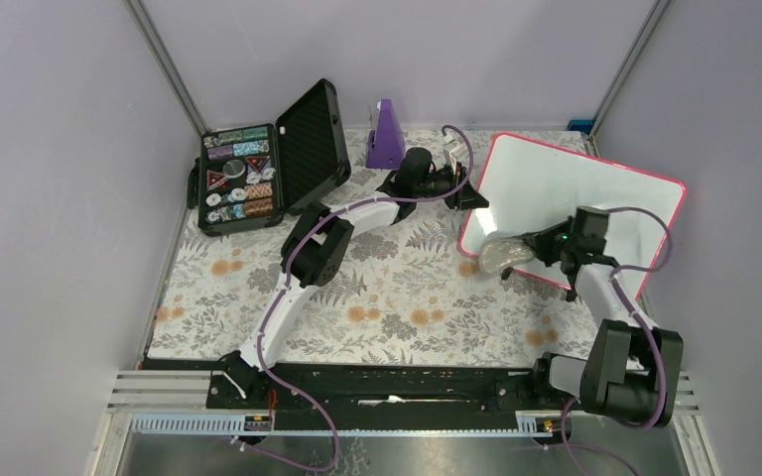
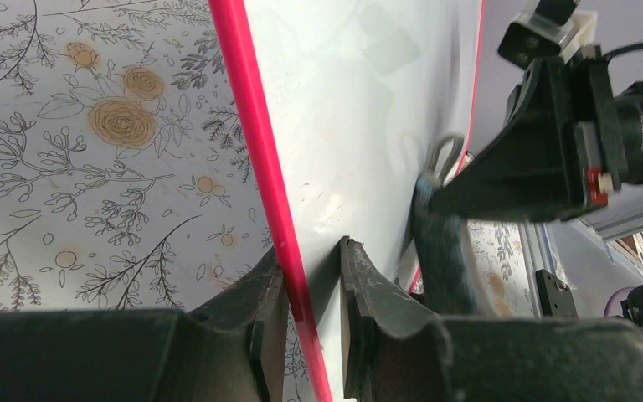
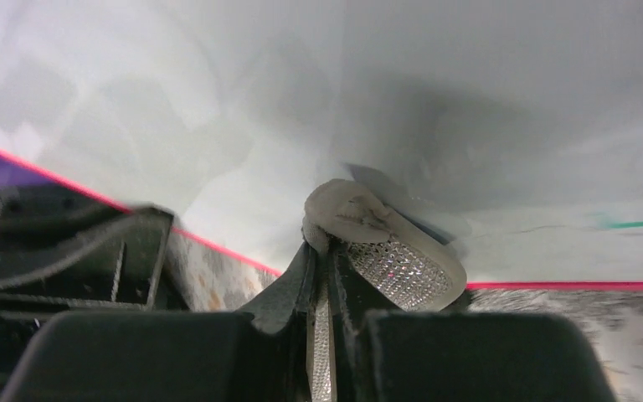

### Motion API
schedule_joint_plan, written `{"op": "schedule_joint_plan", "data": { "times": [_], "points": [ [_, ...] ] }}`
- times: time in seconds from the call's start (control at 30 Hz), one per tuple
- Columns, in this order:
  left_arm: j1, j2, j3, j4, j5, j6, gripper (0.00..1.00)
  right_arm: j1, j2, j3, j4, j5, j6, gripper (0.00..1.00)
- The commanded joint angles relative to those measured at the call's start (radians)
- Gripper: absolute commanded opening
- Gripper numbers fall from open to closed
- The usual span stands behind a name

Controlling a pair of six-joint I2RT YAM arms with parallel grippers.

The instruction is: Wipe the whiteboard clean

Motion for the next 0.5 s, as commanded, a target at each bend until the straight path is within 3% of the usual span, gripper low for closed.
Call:
{"op": "schedule_joint_plan", "data": {
  "times": [0.0,0.2,0.37,0.47],
  "points": [
    [-0.024,-0.034,0.001,-0.004,-0.077,0.146,0.0,-0.206,-0.09,-0.017,-0.041,0.077,-0.054,0.0],
    [-0.024,-0.032,0.0,-0.002,-0.075,0.143,0.0,-0.583,-0.088,-0.096,-0.053,-0.1,-0.119,0.0],
    [-0.023,-0.031,0.002,-0.002,-0.075,0.143,0.0,-0.581,-0.041,-0.127,0.053,-0.224,-0.091,0.0],
    [-0.024,-0.027,0.006,-0.001,-0.074,0.14,0.0,-0.431,-0.025,-0.112,0.067,-0.174,-0.075,0.0]
  ]
}}
